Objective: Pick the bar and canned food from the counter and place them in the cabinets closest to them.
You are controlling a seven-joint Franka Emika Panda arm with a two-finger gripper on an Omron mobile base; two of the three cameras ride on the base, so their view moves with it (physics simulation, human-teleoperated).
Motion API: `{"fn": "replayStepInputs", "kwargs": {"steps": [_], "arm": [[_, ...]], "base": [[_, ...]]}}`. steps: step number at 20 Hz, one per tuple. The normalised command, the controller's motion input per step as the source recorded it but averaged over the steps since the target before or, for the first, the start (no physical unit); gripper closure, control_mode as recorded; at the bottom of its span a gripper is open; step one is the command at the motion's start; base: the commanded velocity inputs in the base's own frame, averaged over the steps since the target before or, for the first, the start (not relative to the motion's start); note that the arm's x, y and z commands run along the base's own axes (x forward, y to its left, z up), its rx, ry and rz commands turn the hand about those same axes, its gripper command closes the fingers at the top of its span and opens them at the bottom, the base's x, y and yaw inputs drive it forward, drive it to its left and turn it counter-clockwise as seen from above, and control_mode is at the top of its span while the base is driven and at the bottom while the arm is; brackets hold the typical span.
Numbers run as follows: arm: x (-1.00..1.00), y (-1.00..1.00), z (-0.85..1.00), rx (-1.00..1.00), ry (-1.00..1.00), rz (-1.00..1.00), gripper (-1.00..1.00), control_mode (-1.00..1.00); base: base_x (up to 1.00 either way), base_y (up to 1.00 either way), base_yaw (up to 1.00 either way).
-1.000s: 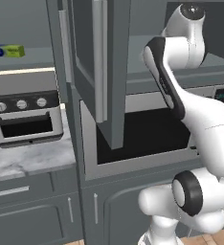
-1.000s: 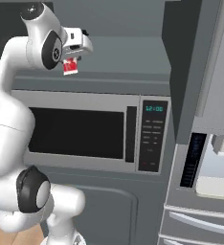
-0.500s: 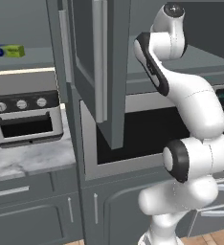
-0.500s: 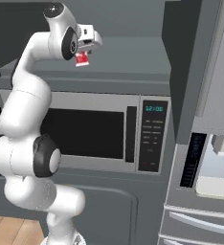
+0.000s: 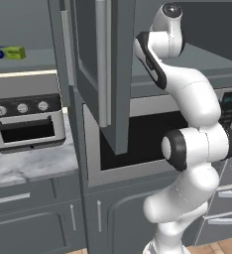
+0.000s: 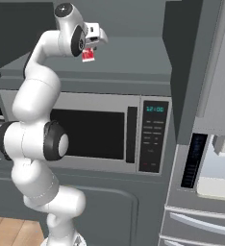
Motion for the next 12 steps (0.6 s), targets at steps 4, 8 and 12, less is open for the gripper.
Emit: {"fn": "replayStepInputs", "kwargs": {"steps": [4, 8, 12], "arm": [[0.0, 0.0, 0.0, 0.0, 0.0, 0.0, 1.0, -1.0], [0.0, 0.0, 0.0, 0.0, 0.0, 0.0, -1.0, -1.0], [0.0, 0.0, 0.0, 0.0, 0.0, 0.0, -1.0, -1.0]], "base": [[0.0, 0.0, 0.0], [0.0, 0.0, 0.0], [0.0, 0.0, 0.0]]}}
